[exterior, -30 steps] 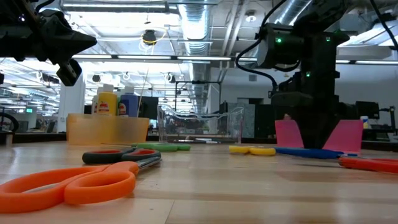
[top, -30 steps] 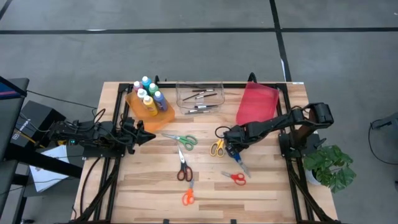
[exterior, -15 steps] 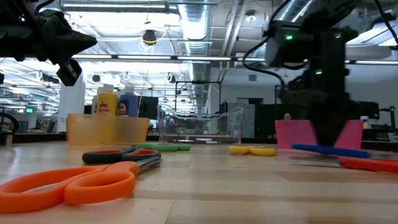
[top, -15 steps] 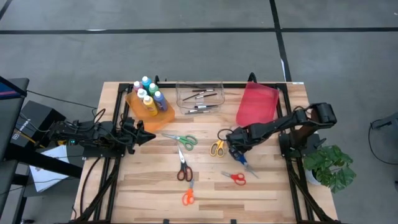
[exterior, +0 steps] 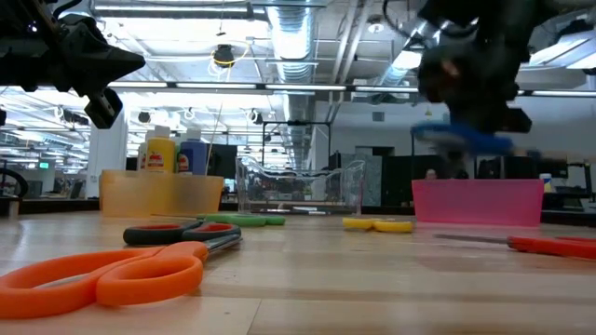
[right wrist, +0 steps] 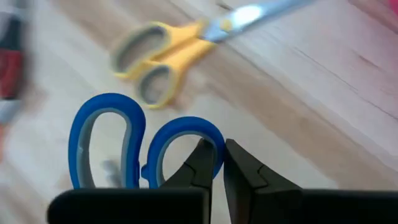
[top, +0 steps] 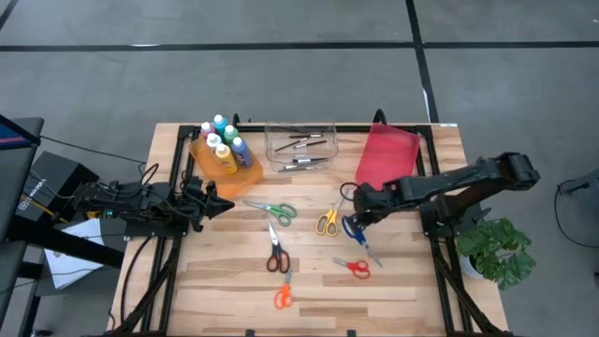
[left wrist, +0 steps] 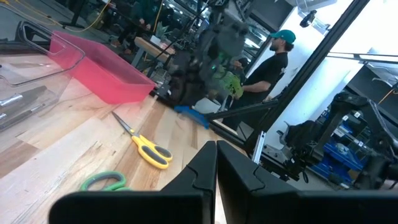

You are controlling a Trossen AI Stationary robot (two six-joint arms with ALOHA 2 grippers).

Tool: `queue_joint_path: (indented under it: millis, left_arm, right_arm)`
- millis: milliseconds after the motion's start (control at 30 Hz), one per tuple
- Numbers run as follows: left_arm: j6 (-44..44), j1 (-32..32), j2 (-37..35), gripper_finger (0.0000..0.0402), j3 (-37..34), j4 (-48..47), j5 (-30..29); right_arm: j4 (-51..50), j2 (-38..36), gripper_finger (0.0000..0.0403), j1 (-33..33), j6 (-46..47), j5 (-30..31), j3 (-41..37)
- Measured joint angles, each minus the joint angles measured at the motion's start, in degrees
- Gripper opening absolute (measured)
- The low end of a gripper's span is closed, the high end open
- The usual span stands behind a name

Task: Pick & Place Paint Supplies
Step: Put the blue scissor into the red bin

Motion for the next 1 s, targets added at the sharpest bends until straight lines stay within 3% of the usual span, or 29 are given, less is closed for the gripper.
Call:
queue_joint_path:
  millis: [400, 633, 767, 1000]
  left_arm:
    - [0.0, 0.0, 0.0, 0.0006, 0.0, 0.0, 0.0]
    - [0.0, 0.0, 0.0, 0.0006, 0.0, 0.0, 0.0]
    - [0.0, 0.0, 0.0, 0.0006, 0.0, 0.0, 0.0]
    - [0.0, 0.0, 0.0, 0.0006, 0.0, 0.0, 0.0]
  right_arm:
    - [17.1, -12.9, 0.001, 0.1, -4.8, 1.6, 0.1]
    - [31.9, -16.2, 0.001, -0.2, -11.0, 1.7, 0.1]
    - [41.7, -17.7, 0.0011, -0.3, -15.3, -1.4, 0.2]
    - [46.6, -20.8, 0.0011, -0.2, -17.4, -2.0, 0.2]
